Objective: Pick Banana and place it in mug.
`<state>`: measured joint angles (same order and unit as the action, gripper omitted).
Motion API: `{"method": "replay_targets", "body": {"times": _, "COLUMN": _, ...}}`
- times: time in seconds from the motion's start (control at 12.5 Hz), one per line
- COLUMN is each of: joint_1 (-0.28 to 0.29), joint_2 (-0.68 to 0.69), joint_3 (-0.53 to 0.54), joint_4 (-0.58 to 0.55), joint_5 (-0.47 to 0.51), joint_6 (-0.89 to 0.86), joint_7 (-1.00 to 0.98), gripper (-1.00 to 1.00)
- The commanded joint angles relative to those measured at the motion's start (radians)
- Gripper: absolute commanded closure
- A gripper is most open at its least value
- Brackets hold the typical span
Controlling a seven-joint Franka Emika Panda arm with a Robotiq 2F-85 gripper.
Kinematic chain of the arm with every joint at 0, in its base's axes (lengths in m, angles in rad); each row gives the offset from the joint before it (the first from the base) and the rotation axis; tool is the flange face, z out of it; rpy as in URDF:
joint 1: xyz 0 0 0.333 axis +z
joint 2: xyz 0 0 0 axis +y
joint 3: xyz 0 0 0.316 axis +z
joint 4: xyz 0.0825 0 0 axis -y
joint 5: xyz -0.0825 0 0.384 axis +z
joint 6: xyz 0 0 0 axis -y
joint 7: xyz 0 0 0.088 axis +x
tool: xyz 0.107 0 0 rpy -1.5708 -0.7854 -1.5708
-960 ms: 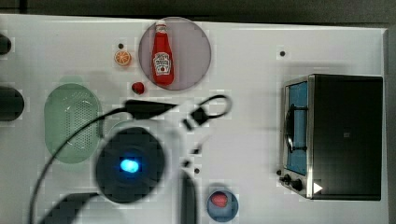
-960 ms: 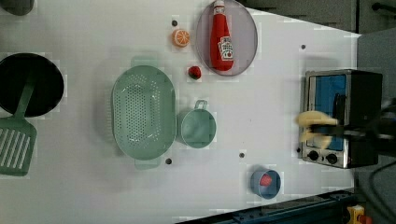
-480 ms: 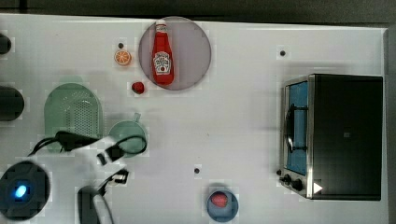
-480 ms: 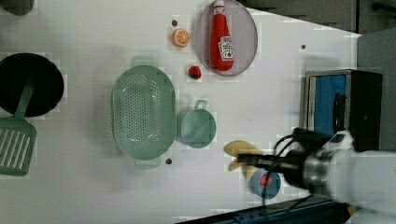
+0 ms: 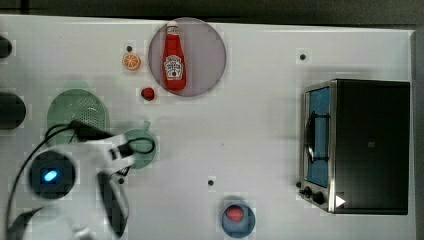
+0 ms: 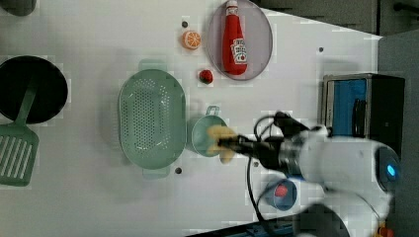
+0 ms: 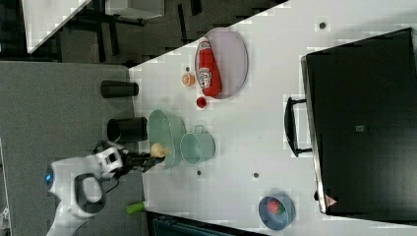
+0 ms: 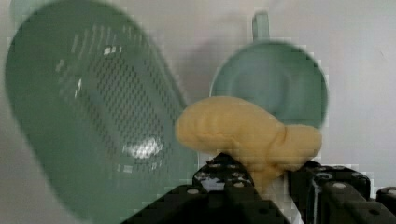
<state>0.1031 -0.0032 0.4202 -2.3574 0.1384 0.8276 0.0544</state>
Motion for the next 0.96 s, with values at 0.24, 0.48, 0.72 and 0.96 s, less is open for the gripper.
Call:
{"method": "replay_targets", "body": {"times": 0.24, "joint_1": -0.024, "joint_2": 0.072, "joint_3": -0.036, "joint_4": -0.028, "joint_5": -0.075, "joint_6": 0.039, "joint_7": 0.141, "gripper": 0.22}}
{"method": "replay_targets", "body": {"times": 0.48, "joint_1": -0.024, "joint_2": 0.092, "joint_3": -0.040, "joint_4": -0.028, "joint_5": -0.082, "joint_6": 0.069, "joint_7": 0.149, "gripper": -0.47}}
{"method": "replay_targets", "body": {"times": 0.72, "joint_1": -0.025, "joint_2": 0.091, "joint_3": -0.048, "joint_4": -0.017, "joint_5": -0.078, "joint_6": 0.082, "joint_7": 0.149, "gripper": -1.00}}
{"method": "replay_targets", "body": {"times": 0.96, "joint_1": -0.038, "joint_2": 0.013, "joint_3": -0.110, "joint_4": 0.051, "joint_5": -0.064, "joint_6": 0.007, "joint_7": 0.149, "gripper": -1.00}}
